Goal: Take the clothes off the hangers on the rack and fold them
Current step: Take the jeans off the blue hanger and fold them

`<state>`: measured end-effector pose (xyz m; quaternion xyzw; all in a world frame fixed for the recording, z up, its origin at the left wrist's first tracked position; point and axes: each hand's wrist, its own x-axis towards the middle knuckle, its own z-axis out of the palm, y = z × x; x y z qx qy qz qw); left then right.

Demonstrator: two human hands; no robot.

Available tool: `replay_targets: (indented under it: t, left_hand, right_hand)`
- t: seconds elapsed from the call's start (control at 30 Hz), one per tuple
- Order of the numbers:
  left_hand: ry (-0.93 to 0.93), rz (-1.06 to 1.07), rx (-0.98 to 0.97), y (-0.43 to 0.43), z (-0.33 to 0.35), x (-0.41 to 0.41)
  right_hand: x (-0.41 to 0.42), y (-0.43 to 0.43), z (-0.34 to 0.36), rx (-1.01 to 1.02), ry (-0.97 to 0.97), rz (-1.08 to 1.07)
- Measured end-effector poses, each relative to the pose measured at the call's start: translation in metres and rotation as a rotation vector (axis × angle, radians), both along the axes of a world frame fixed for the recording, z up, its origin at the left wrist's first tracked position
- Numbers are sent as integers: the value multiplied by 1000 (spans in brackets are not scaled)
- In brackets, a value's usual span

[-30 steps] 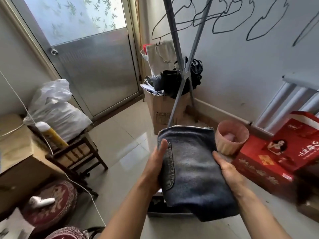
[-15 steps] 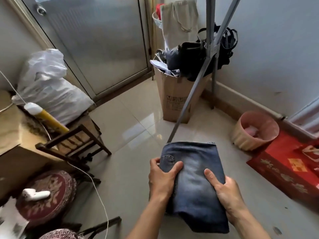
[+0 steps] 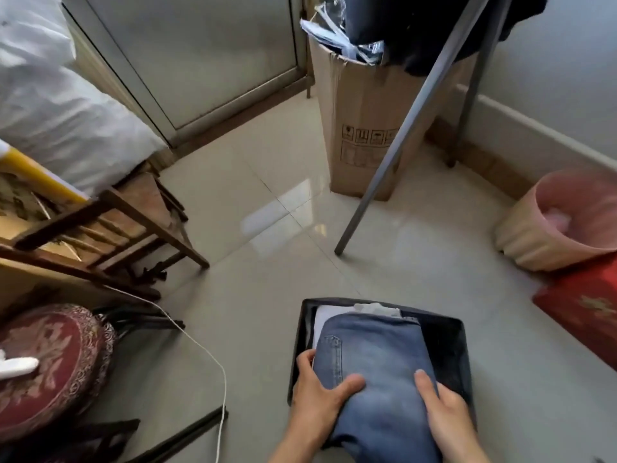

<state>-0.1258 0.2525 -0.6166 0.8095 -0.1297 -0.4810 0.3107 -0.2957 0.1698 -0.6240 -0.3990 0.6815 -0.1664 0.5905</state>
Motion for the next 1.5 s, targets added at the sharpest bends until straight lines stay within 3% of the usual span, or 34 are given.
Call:
replay_targets:
  t: [0.23, 0.53, 0.73, 0.83, 0.93, 1.0, 1.1, 1.17, 1.27, 1.37, 1.5]
  left_hand:
    - [-116, -25, -13, -3, -98, 28]
    - [-231, -117, -161, -31, -214, 79]
    - [-193, -234, -68, -35, -276, 88]
    - [-245, -278, -46, -34, -293, 85]
    - [-301, -310, -64, -34, -296, 80]
    - [-333, -343, -51, -32, -296, 78]
    - [-599, -532, 33, -32, -293, 77]
    - [-705, -719, -41, -37, -294, 78]
    - [-563, -1054, -62, -47, -306, 83]
    - [-429, -1179, 64, -55, -322, 87]
    - [-581, -1198, 158, -64, -337, 82]
  right_hand:
    - [27, 4, -100, 156, -140, 98]
    - [85, -31, -203, 20, -21, 159]
    - [106, -29, -262, -13, 196, 223]
    - [109, -19, -271, -175, 371, 306]
    - [111, -17, -271, -548, 673, 627]
    - [110, -19, -273, -716, 718, 856]
    - [101, -33, -275, -557, 683, 1141]
    - [88, -45, -279, -438, 664, 1231]
    - [74, -58, -287, -343, 646, 1287]
    - [74, -63, -302, -291, 647, 1320]
    - [84, -66, -325, -306, 660, 1301]
